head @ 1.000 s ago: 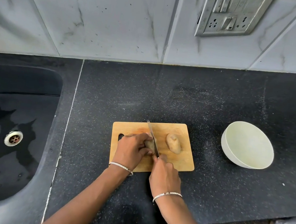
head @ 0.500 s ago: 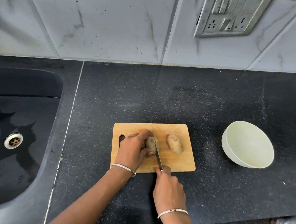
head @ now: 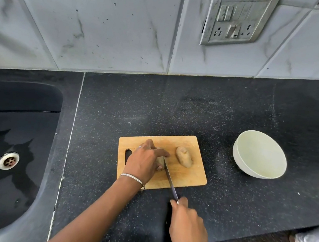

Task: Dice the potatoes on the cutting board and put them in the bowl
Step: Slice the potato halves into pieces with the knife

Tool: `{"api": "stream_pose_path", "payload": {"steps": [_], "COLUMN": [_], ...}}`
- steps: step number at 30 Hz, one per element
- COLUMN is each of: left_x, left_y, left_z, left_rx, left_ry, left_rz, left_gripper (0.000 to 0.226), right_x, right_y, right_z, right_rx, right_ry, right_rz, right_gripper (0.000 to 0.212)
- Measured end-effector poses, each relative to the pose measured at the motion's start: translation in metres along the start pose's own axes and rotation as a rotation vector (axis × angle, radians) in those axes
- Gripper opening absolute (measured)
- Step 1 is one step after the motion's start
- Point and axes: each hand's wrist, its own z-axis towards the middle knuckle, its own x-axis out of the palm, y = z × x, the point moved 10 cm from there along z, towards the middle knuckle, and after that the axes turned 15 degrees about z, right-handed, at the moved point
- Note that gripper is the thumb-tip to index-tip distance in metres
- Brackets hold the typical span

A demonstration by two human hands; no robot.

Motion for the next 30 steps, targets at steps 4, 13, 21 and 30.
{"api": "stream_pose_path", "payload": {"steps": [4, 13, 21, 30], "left_x": [0.001, 0.007, 0.005, 0.010], "left_y": [0.005, 0.017, 0.021, 0.031], "left_z": [-0.005, -0.016, -0.020, -0.021], "left_rx": [-0.023, -0.080, -0.082, -0.137], "left_ry": [-0.026, -0.165, -0.211, -0.234], "left_rz": [-0.048, -0.311, -0.297, -0.370], "left_gripper": [0.047, 0.045, 0.028, 0.029], "right_x": [-0.018, -0.045, -0.025, -0.015], "right_y": [-0.024, 0.007, 0.032, 0.035], "right_z": [-0.024, 0.016, 0.031, 0.030], "right_rx": [0.039, -0.141, -0.129, -0.082], "right_ry": [0.032, -0.160, -0.140, -0.121], "right_rz": [0.019, 0.134, 0.092, 0.033], "right_gripper": [0.044, 0.039, 0.039, 0.039]}}
